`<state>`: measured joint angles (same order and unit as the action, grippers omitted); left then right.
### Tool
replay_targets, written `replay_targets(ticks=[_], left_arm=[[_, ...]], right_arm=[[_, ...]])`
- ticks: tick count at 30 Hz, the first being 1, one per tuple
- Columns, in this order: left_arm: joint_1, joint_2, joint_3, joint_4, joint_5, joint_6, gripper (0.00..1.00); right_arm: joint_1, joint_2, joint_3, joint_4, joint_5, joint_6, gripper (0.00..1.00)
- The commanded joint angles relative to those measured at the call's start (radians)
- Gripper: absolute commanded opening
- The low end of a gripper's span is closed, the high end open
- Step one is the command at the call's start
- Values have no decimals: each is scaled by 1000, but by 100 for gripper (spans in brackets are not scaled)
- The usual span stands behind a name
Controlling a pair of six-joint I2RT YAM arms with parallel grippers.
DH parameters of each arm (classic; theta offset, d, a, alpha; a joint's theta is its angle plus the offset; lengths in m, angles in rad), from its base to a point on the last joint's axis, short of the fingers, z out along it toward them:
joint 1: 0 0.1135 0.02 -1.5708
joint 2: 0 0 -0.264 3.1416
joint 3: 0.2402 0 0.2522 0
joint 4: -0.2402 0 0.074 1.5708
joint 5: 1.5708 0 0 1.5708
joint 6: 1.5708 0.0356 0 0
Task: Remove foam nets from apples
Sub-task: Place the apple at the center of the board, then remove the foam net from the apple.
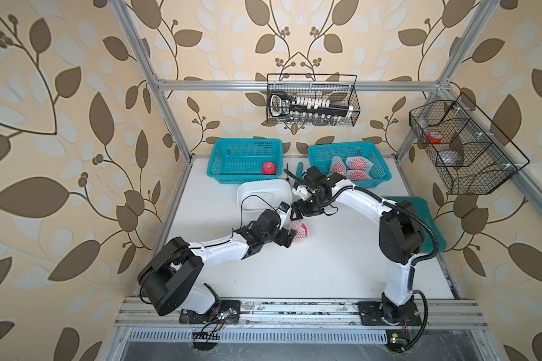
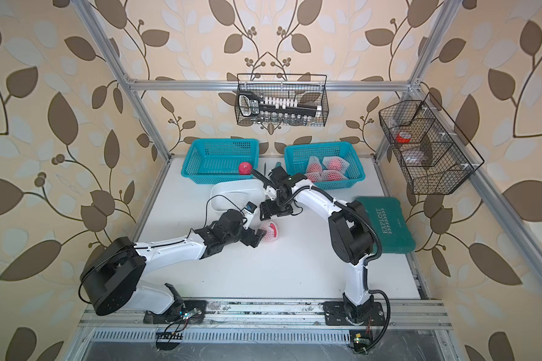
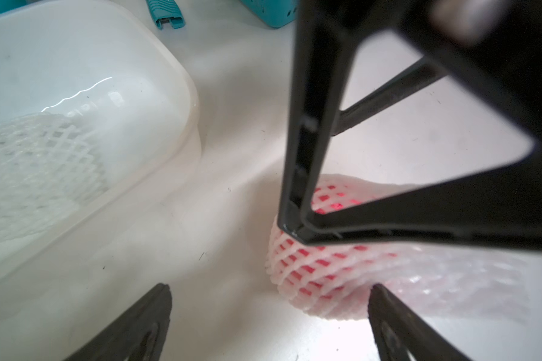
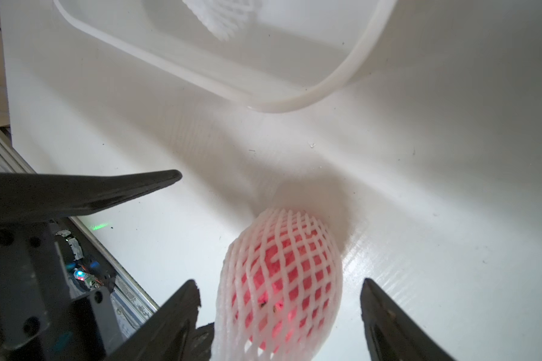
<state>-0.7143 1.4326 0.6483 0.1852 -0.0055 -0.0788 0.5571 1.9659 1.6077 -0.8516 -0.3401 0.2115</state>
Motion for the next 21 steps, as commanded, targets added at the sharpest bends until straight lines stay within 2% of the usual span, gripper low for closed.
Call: replay_targets(ticks=[1, 5, 11, 14, 21], left_arm=[[-2, 33, 27, 12, -46, -6, 99], [2, 18, 20, 13, -70, -14, 99], [6, 17, 4, 19, -74, -9, 99], [6, -28, -4, 25, -86, -10, 99], [6, -159, -6, -14, -62, 0, 99]], right_arm=[[5, -81, -19, 50, -2, -11, 81], [2, -273, -200, 211, 17, -8, 82], [3, -534, -546, 464, -55, 46, 85], [9, -573, -614, 502, -61, 61, 85], [38, -525, -618, 510, -12, 25, 86]])
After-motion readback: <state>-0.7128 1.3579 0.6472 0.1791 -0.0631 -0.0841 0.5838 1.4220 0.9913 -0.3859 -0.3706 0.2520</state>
